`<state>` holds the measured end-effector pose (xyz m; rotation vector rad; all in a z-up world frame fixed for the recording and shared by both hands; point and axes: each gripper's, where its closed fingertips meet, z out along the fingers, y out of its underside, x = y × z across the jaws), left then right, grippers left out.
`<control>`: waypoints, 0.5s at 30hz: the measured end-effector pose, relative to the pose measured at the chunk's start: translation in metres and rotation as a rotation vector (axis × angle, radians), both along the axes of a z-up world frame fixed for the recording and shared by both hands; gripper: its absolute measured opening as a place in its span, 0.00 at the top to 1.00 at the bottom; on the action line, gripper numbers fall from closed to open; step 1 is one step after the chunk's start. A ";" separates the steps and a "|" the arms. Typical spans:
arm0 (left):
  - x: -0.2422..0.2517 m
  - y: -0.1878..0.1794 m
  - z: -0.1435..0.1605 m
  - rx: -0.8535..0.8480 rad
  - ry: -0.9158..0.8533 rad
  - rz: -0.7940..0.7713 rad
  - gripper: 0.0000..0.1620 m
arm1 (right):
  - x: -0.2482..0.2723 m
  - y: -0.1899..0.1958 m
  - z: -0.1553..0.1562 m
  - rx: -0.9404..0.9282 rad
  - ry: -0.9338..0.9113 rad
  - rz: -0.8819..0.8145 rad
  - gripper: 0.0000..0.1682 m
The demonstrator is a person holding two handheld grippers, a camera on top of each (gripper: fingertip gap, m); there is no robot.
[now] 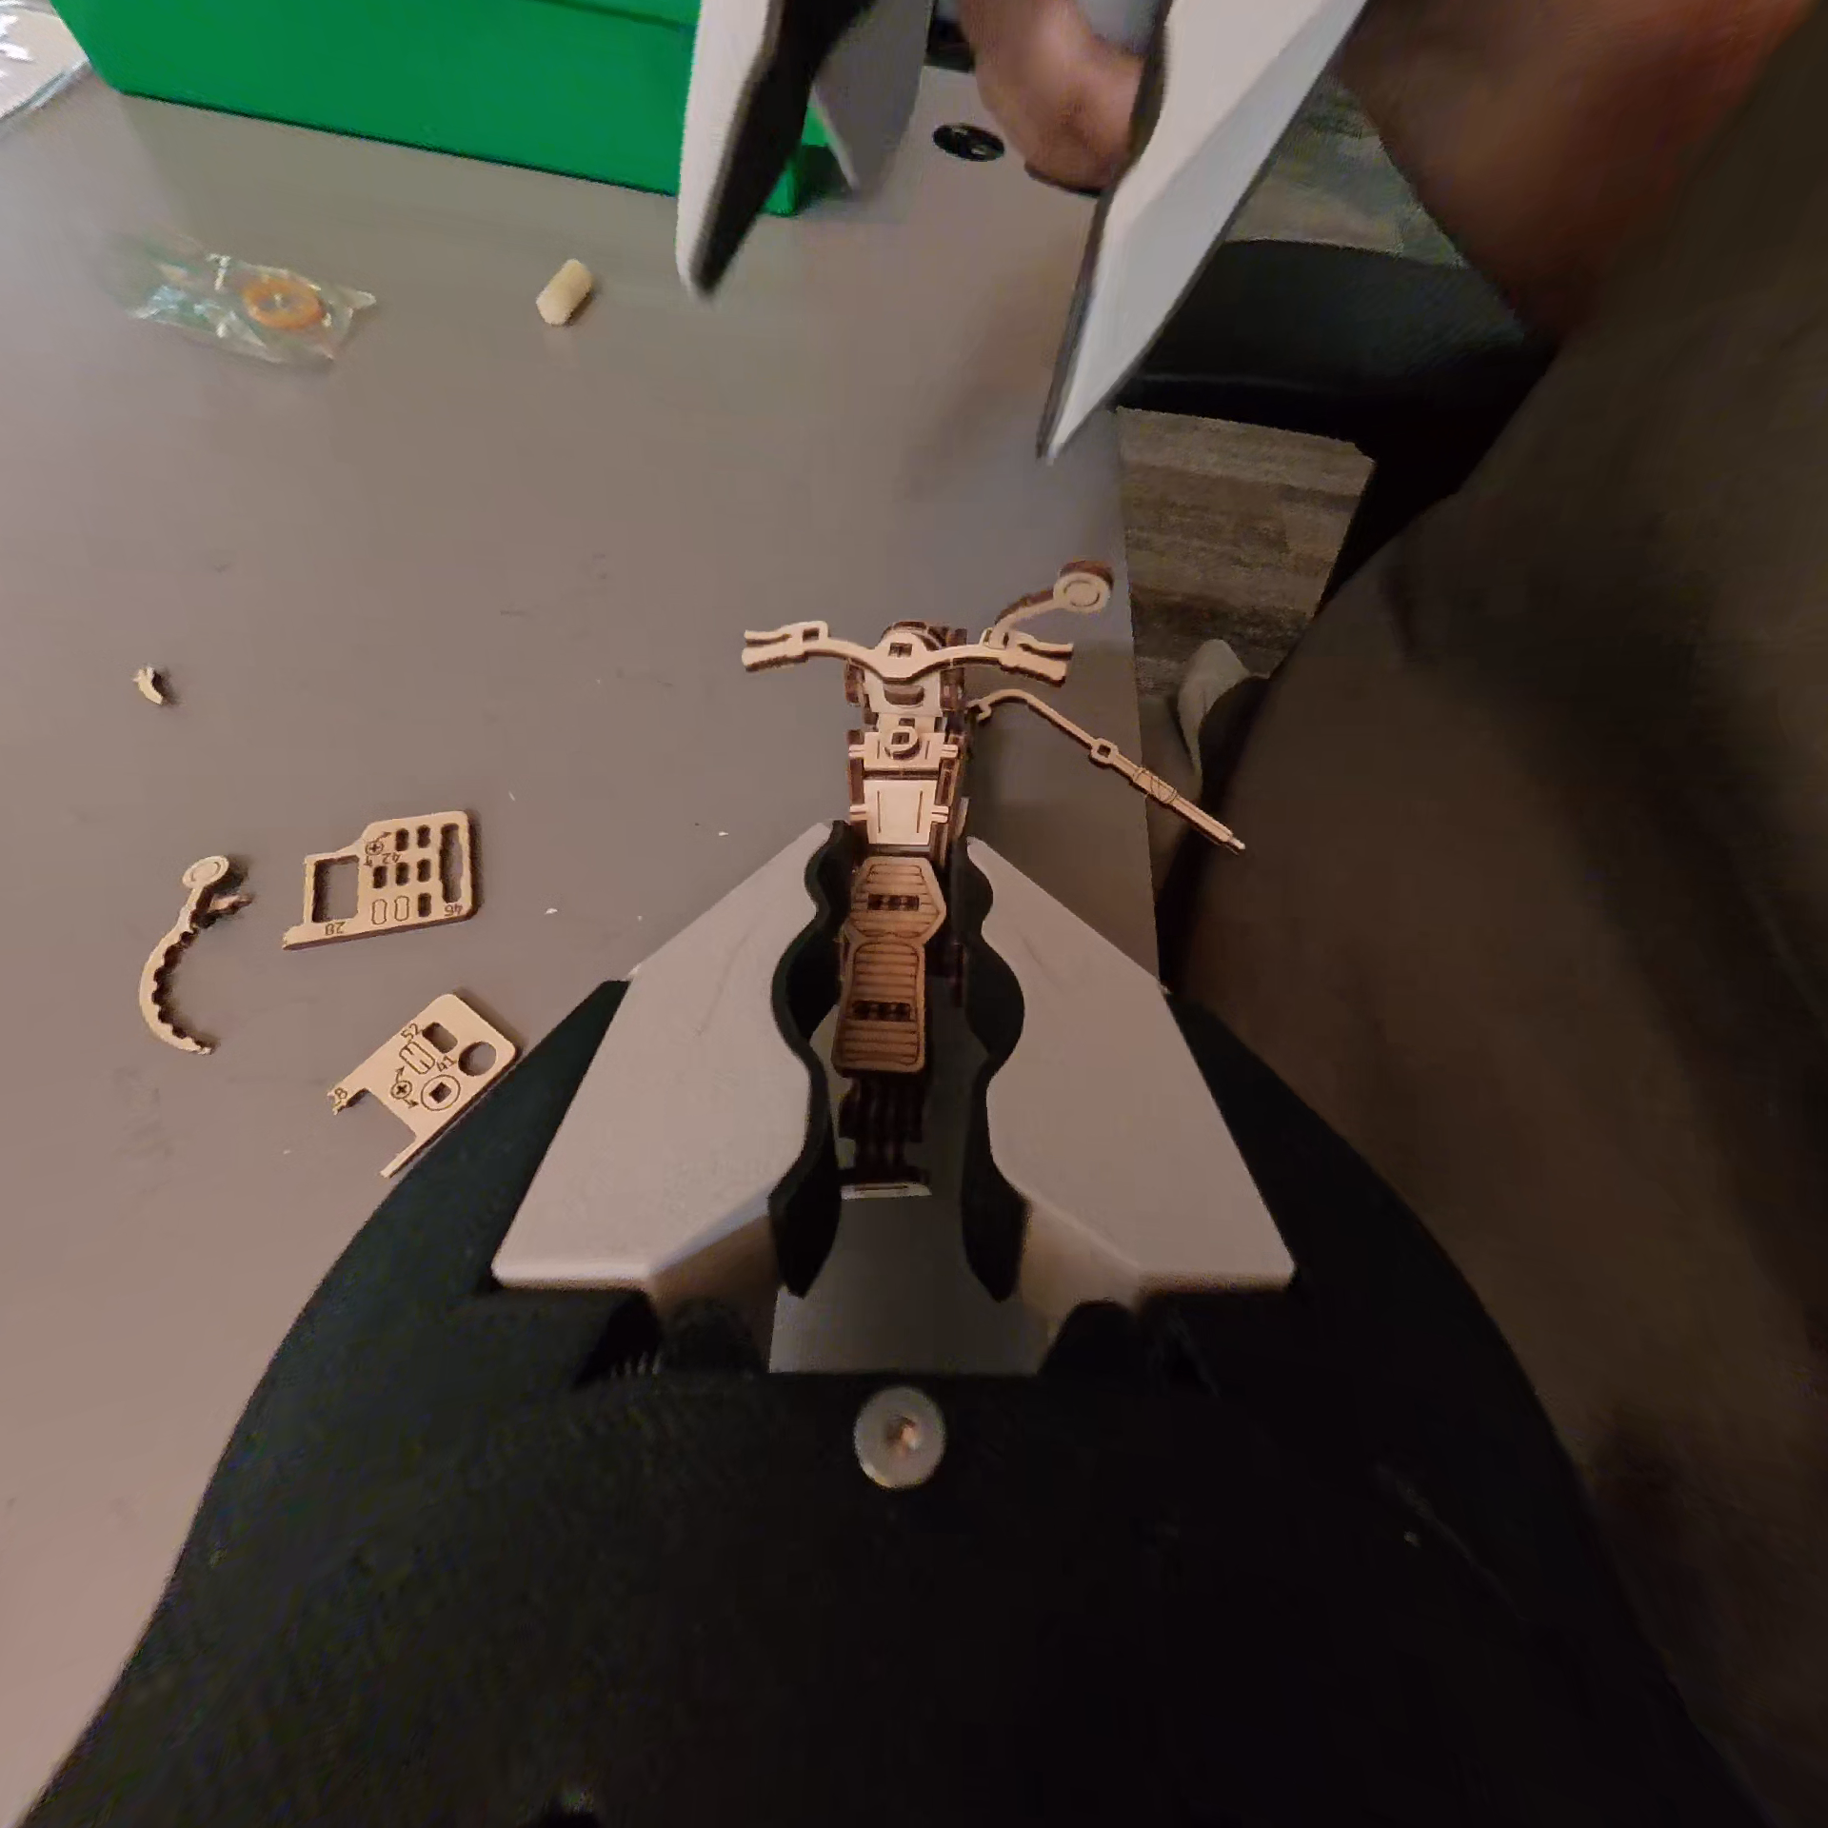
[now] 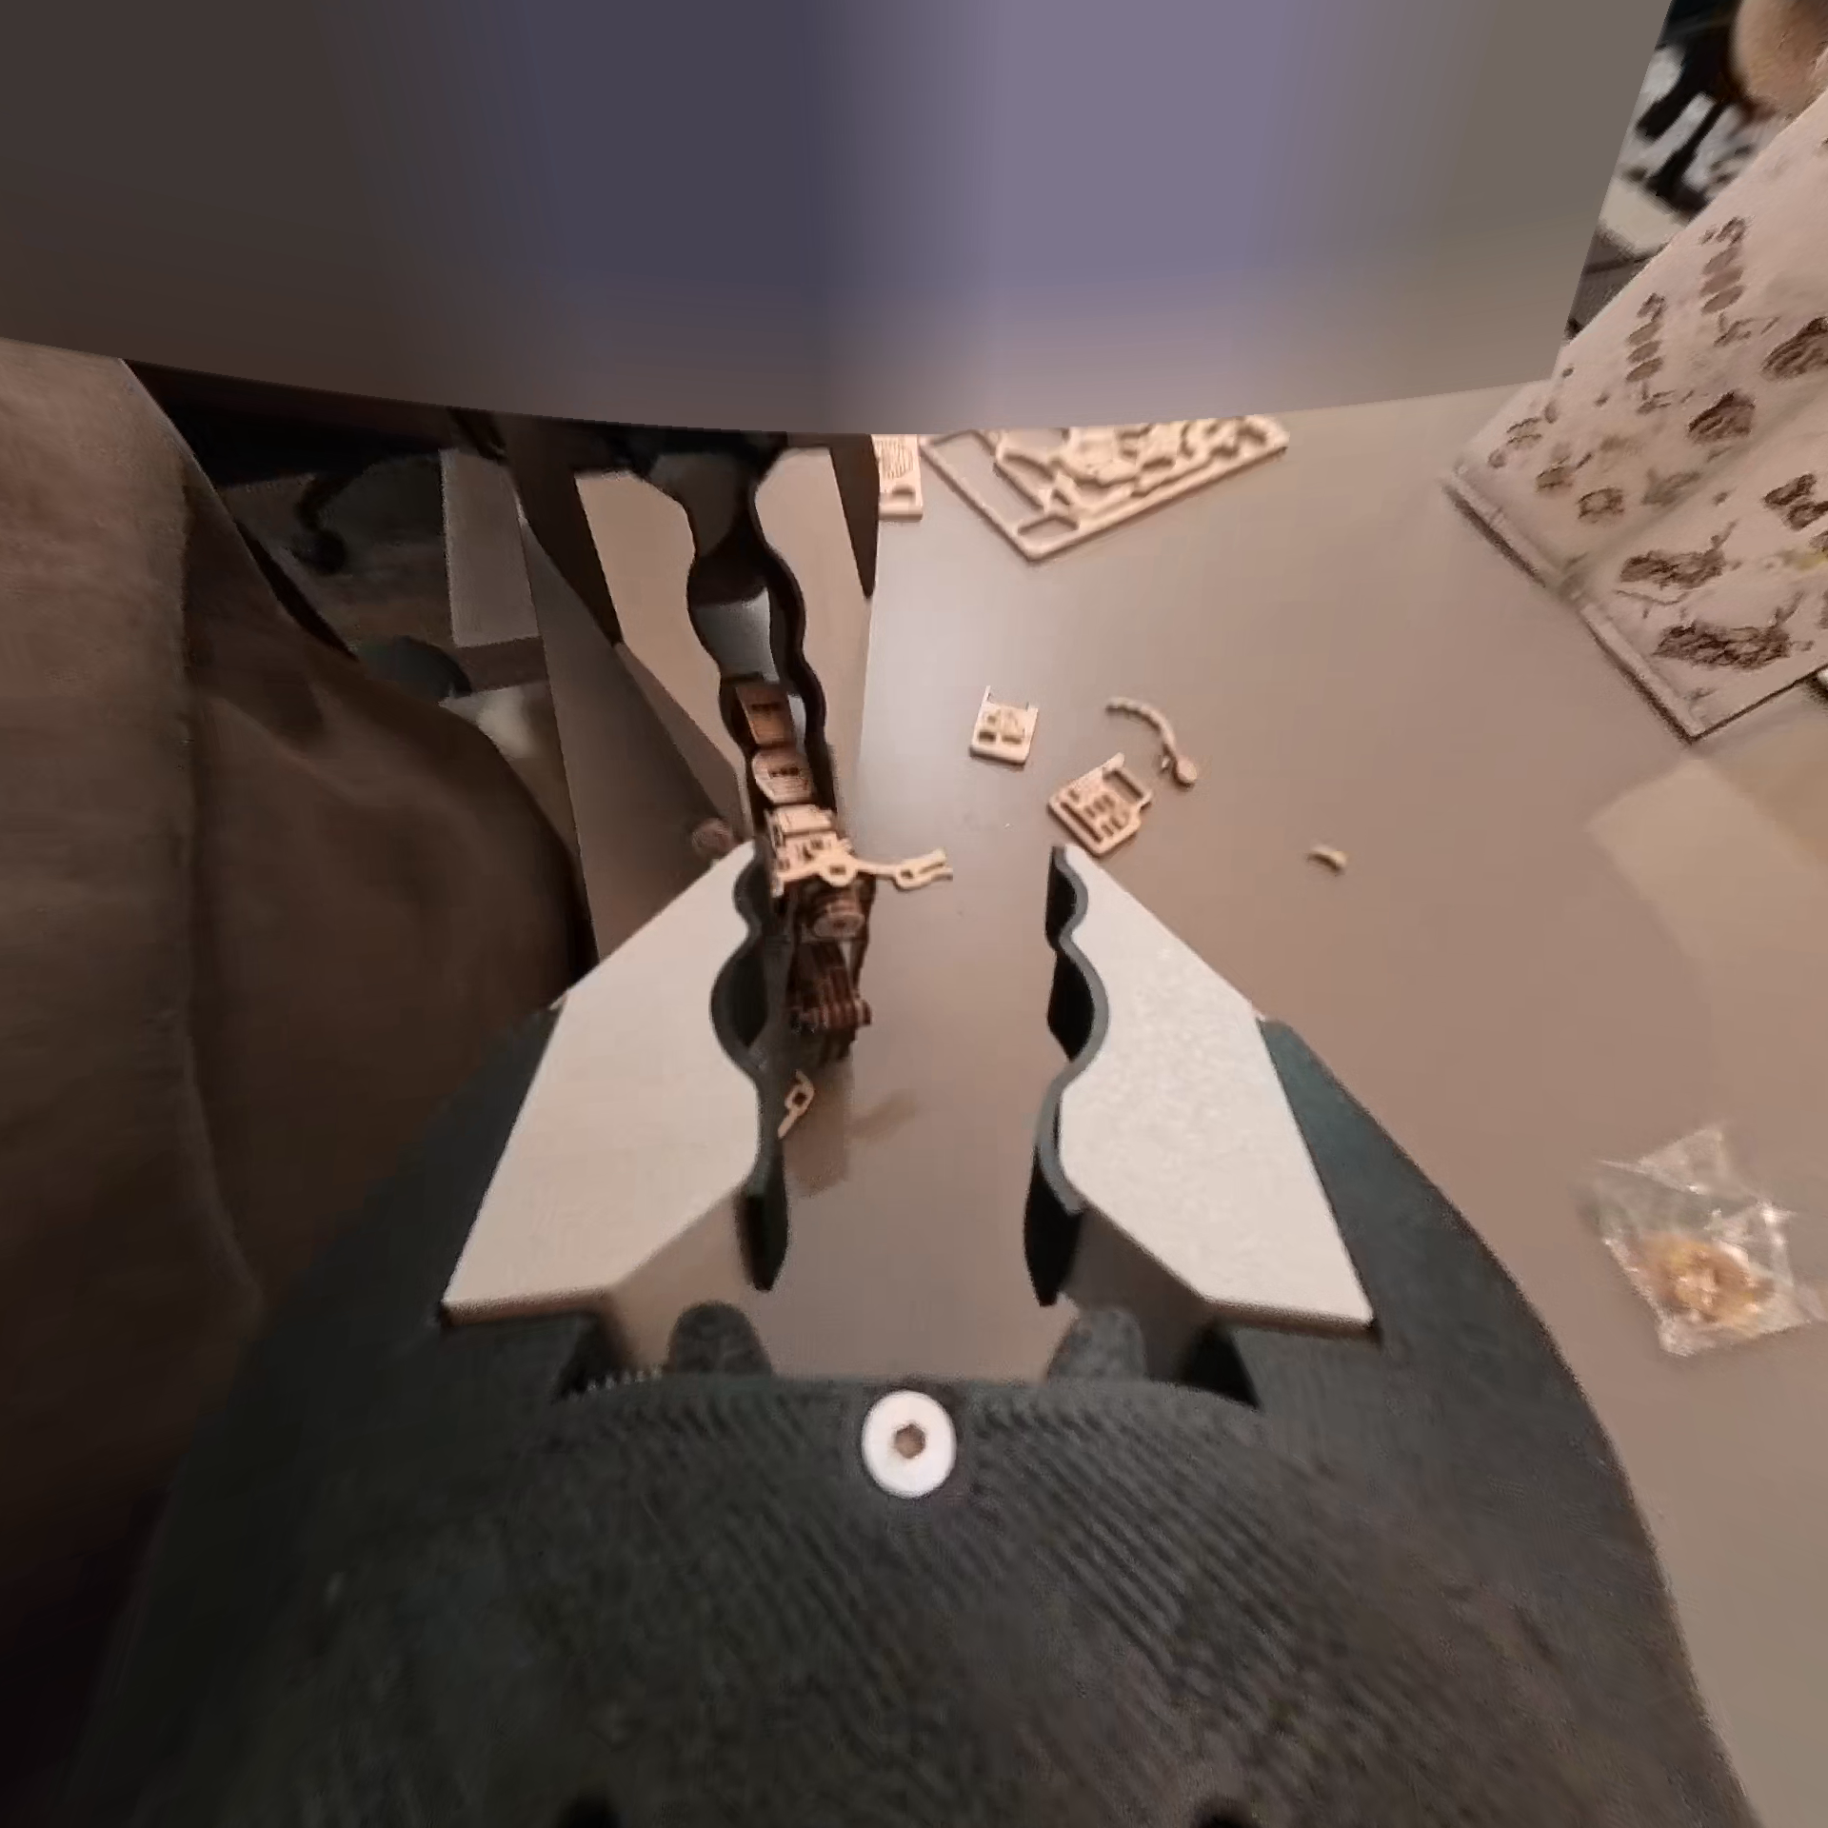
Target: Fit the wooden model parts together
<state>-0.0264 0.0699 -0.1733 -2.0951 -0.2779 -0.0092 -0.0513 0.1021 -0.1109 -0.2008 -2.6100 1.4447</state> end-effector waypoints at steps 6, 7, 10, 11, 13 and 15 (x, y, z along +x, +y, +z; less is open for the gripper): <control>0.004 0.000 0.000 0.011 -0.008 -0.015 0.88 | 0.014 0.004 -0.054 0.013 -0.168 0.058 0.72; 0.005 0.000 0.000 0.015 -0.012 -0.020 0.87 | 0.015 0.002 -0.057 -0.003 -0.184 0.068 0.74; 0.006 0.001 0.000 0.022 -0.012 -0.029 0.83 | 0.019 -0.004 -0.064 0.006 -0.173 0.100 0.79; 0.005 0.002 0.000 0.021 -0.007 -0.027 0.82 | 0.021 -0.006 -0.064 0.004 -0.167 0.113 0.81; 0.003 0.003 -0.001 0.015 -0.001 -0.019 0.80 | 0.023 -0.008 -0.066 0.006 -0.153 0.122 0.84; 0.001 0.006 0.000 0.020 0.004 -0.014 0.78 | 0.023 -0.009 -0.066 0.005 -0.135 0.121 0.88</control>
